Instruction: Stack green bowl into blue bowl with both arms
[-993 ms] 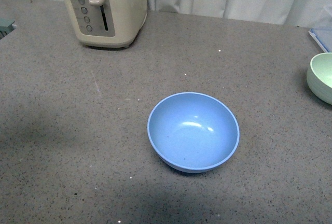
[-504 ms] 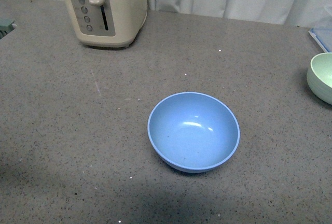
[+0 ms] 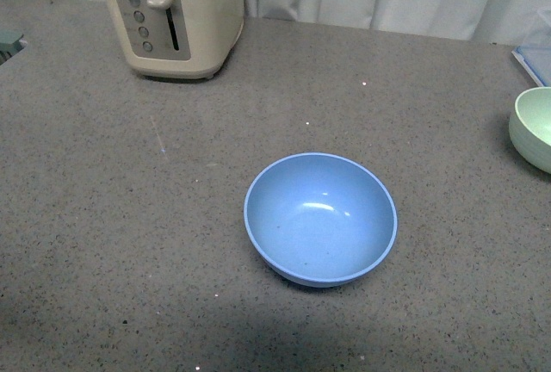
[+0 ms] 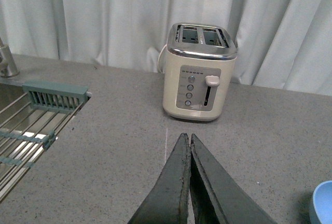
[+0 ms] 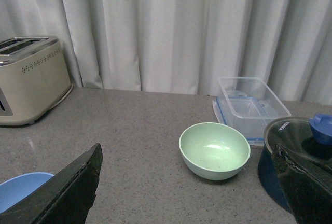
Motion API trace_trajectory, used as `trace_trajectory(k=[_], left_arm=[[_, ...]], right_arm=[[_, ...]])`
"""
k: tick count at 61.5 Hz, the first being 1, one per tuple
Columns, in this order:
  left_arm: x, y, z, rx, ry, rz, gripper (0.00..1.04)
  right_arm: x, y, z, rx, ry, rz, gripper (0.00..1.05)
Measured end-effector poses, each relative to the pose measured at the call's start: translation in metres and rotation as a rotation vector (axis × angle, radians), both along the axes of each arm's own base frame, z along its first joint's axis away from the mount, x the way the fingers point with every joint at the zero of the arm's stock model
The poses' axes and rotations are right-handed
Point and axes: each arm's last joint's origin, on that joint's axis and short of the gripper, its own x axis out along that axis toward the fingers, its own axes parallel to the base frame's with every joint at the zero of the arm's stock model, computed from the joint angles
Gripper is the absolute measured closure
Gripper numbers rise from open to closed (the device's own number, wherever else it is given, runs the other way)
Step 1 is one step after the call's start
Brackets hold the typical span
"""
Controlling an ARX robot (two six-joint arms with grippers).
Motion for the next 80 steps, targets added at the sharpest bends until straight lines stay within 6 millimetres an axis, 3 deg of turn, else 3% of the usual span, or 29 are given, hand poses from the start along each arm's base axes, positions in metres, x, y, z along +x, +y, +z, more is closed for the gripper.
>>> trace_trajectory(k=[69, 74, 80], left_arm=[[-0.032, 0.000, -0.002, 0.000, 0.001, -0.002, 1.01], [-0.032, 0.000, -0.002, 0.000, 0.000, -0.002, 0.89], [-0.032, 0.000, -0.002, 0.000, 0.000, -0.002, 0.65]], right_arm=[[0.000, 0.000, 0.000, 0.000, 0.000, 0.000, 0.09], [0.000, 0.000, 0.000, 0.000, 0.000, 0.000, 0.09], [0.000, 0.000, 0.000, 0.000, 0.006, -0.003, 0.09]])
